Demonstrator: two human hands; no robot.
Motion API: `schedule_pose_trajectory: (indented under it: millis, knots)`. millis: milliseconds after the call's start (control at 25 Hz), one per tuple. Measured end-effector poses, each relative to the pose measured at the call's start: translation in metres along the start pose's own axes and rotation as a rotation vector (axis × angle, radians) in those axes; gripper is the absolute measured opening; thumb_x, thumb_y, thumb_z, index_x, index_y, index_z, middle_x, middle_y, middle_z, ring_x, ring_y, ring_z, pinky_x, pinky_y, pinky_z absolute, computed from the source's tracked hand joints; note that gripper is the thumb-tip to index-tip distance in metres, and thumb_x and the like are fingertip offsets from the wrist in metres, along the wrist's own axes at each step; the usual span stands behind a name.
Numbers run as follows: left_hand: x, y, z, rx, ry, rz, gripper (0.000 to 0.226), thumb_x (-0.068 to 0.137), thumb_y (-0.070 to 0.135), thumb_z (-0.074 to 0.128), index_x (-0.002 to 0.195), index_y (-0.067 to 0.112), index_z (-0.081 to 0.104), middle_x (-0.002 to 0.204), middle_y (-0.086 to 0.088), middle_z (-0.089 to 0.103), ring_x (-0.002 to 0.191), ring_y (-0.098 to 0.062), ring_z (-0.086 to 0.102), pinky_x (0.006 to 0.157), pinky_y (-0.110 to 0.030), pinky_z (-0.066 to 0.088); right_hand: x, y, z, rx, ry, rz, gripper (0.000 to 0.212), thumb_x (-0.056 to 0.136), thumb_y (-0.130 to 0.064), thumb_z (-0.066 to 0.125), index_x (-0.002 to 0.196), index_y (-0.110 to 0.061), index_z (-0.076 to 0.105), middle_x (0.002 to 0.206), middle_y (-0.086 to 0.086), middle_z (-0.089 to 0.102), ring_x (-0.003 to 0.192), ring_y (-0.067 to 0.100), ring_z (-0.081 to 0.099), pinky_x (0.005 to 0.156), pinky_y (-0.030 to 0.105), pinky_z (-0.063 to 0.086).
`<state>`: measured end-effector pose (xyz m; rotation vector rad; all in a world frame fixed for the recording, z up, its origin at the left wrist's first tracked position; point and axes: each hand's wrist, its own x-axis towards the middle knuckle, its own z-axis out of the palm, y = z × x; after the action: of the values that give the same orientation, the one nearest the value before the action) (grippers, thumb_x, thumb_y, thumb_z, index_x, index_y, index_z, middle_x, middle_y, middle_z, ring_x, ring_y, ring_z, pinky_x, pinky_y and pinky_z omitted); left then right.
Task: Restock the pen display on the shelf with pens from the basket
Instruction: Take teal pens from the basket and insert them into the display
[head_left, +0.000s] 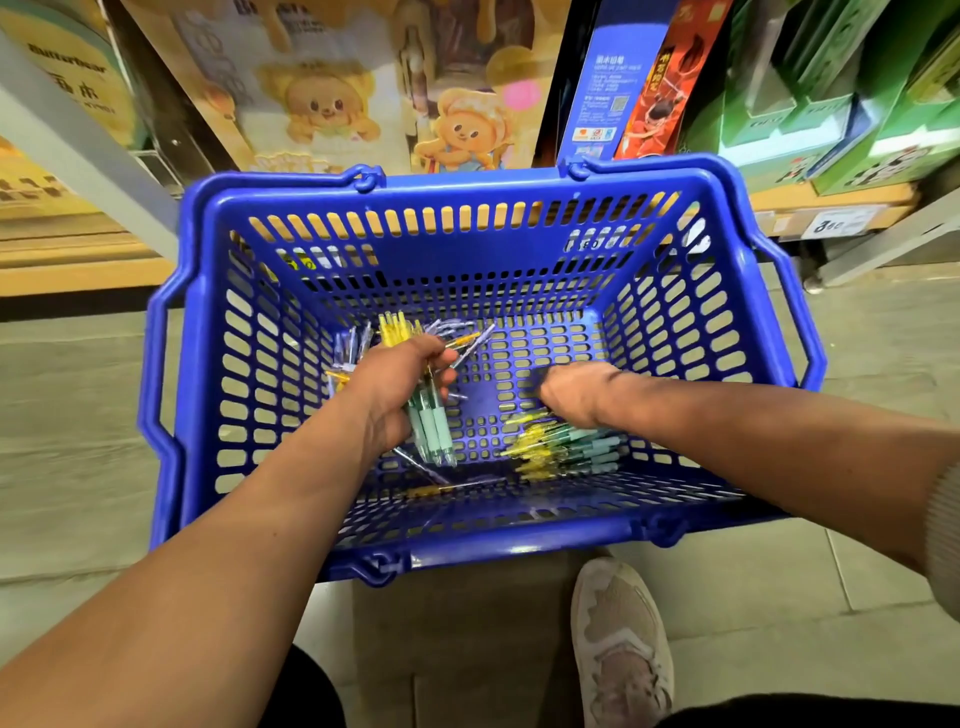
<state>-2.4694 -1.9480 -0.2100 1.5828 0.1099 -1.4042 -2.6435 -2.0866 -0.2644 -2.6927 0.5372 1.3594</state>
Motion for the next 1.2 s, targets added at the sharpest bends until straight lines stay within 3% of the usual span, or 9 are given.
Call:
schedule_pose_trajectory:
  millis: [120, 320, 520, 640, 720, 840, 960, 1120, 1200]
  knots:
    - [0.001, 0.002, 0.000, -0.063, 0.026, 0.004, 0.011, 0.101, 0.013, 0.057, 0.106, 0.010, 0.065, 0.084, -0.004, 0.077, 0.062, -0.014, 0.068, 0.053, -0.027, 0.051, -0.001, 0.005, -0.022, 0.172, 0.144, -0.049, 0.022, 0.099, -0.021, 0.056, 0.080, -0.013, 0.055, 0.075, 0.001, 0.057, 0.064, 0.019, 0.060, 0.056, 0.030, 0.052]
    - [0.005, 0.004, 0.004, -0.091, 0.132, 0.045, 0.010, 0.100, 0.015, 0.058, 0.104, 0.008, 0.065, 0.095, -0.011, 0.075, 0.068, -0.020, 0.071, 0.060, -0.034, 0.055, -0.010, -0.017, -0.065, 1.124, 0.480, -0.026, 0.006, 0.087, -0.031, 0.071, 0.092, -0.029, 0.068, 0.083, -0.010, 0.072, 0.072, -0.001, 0.067, 0.057, 0.011, 0.048]
    - [0.001, 0.005, 0.008, -0.090, 0.074, 0.034, 0.016, 0.099, 0.016, 0.058, 0.102, 0.003, 0.066, 0.082, -0.016, 0.070, 0.057, -0.026, 0.070, 0.055, -0.040, 0.059, -0.019, -0.047, -0.069, 1.289, 0.449, -0.111, 0.006, 0.088, -0.024, 0.077, 0.092, -0.021, 0.074, 0.081, -0.002, 0.077, 0.071, 0.007, 0.073, 0.068, 0.020, 0.058]
    - [0.000, 0.005, 0.007, -0.107, 0.073, 0.037, 0.015, 0.101, 0.017, 0.058, 0.098, 0.004, 0.065, 0.085, -0.014, 0.073, 0.068, -0.030, 0.070, 0.072, -0.051, 0.063, -0.018, -0.049, -0.068, 1.387, 0.376, -0.177, 0.010, 0.090, -0.017, 0.076, 0.100, -0.018, 0.077, 0.085, 0.000, 0.079, 0.077, 0.010, 0.075, 0.079, 0.025, 0.061]
    - [0.000, 0.005, 0.006, -0.107, 0.103, 0.051, 0.015, 0.101, 0.016, 0.057, 0.092, 0.007, 0.065, 0.084, -0.008, 0.073, 0.068, -0.025, 0.070, 0.073, -0.047, 0.062, -0.016, -0.043, -0.067, 1.491, 0.290, -0.208, 0.014, 0.093, -0.011, 0.072, 0.105, -0.013, 0.076, 0.093, 0.005, 0.079, 0.079, 0.009, 0.074, 0.076, 0.022, 0.060]
    - [0.000, 0.005, 0.005, -0.078, 0.151, 0.070, 0.014, 0.102, 0.015, 0.056, 0.090, 0.010, 0.062, 0.074, -0.003, 0.067, 0.065, -0.018, 0.069, 0.074, -0.039, 0.057, -0.010, -0.029, -0.056, 1.371, 0.284, -0.113, 0.013, 0.095, -0.008, 0.066, 0.104, -0.011, 0.075, 0.093, 0.002, 0.078, 0.078, 0.007, 0.072, 0.074, 0.020, 0.060]
    - [-0.001, 0.005, -0.001, -0.048, 0.157, 0.050, 0.011, 0.100, 0.016, 0.057, 0.091, 0.012, 0.059, 0.064, 0.001, 0.062, 0.061, -0.014, 0.064, 0.070, -0.036, 0.055, -0.007, -0.013, -0.038, 0.943, 0.220, -0.022, 0.015, 0.096, -0.013, 0.066, 0.109, -0.018, 0.072, 0.104, -0.004, 0.073, 0.086, 0.007, 0.068, 0.075, 0.014, 0.054]
    - [-0.002, 0.004, -0.009, 0.033, 0.120, 0.063, 0.010, 0.095, 0.019, 0.064, 0.092, 0.012, 0.059, 0.064, -0.001, 0.059, 0.056, -0.015, 0.056, 0.060, -0.033, 0.051, -0.004, -0.001, -0.004, 0.342, 0.082, -0.015, 0.019, 0.099, -0.015, 0.058, 0.115, -0.021, 0.068, 0.102, -0.006, 0.066, 0.091, 0.014, 0.065, 0.088, 0.025, 0.054]
    - [-0.002, 0.004, -0.011, 0.040, 0.103, 0.060, 0.011, 0.093, 0.020, 0.068, 0.093, 0.012, 0.060, 0.062, 0.000, 0.059, 0.053, -0.014, 0.055, 0.060, -0.032, 0.051, 0.000, -0.001, 0.013, 0.214, 0.030, -0.011, 0.014, 0.099, -0.011, 0.058, 0.109, -0.017, 0.066, 0.096, 0.000, 0.065, 0.088, 0.017, 0.067, 0.081, 0.031, 0.059]
